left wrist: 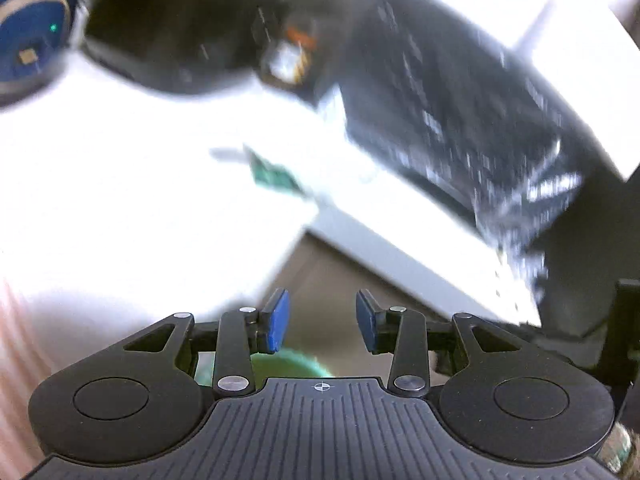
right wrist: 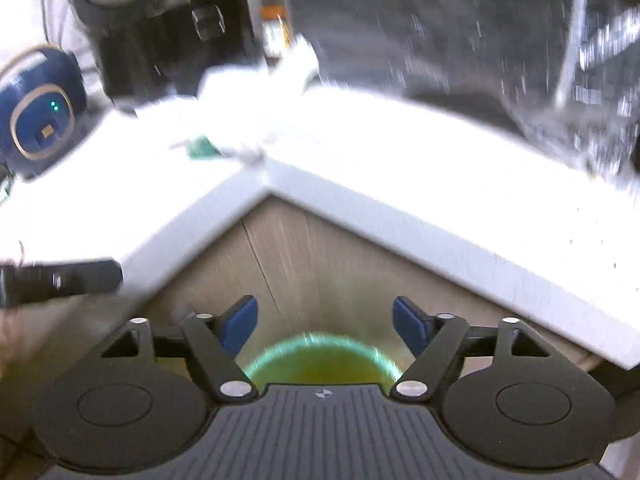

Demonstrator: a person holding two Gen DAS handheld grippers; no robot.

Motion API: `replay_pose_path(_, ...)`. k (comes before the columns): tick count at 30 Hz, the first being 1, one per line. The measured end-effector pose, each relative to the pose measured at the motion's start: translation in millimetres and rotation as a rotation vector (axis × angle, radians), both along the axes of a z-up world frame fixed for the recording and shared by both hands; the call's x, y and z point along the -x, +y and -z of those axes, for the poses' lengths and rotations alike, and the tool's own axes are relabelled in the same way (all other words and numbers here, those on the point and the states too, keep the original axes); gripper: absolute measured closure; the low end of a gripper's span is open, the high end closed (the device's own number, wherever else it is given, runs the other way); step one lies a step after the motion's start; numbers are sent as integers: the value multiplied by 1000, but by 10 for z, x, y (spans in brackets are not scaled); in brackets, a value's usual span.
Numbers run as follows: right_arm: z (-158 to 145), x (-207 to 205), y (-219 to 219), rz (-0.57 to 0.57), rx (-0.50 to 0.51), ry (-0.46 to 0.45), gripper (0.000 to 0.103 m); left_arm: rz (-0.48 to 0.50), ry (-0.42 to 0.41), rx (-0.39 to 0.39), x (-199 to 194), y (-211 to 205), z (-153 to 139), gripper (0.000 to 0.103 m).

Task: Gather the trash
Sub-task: 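Lift both grippers out of the bin toward the counter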

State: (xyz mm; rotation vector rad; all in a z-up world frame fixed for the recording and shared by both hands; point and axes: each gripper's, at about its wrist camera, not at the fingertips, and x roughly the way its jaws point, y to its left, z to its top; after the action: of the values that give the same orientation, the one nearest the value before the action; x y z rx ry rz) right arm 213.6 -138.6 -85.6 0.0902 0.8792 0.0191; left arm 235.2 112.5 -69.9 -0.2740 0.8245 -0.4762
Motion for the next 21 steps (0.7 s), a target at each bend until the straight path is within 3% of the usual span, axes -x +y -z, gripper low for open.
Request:
replay_pose_path(3, -156, -67, 125, 26, 11, -30, 19, -53, -20, 26, -160, 305, -50, 62)
replay_pose_path(9, -211, -230, 457, 86, 79, 2, 19, -169, 47, 55, -361, 744, 12, 62)
replay_pose_path(14, -385, -462, 528, 31, 74, -73, 19, -169, 37, 58, -403, 763, -12, 62)
replay_pose_path(21, -480, -1098, 564, -48, 50, -135, 19, -211, 51, 39, -419, 613, -20, 62)
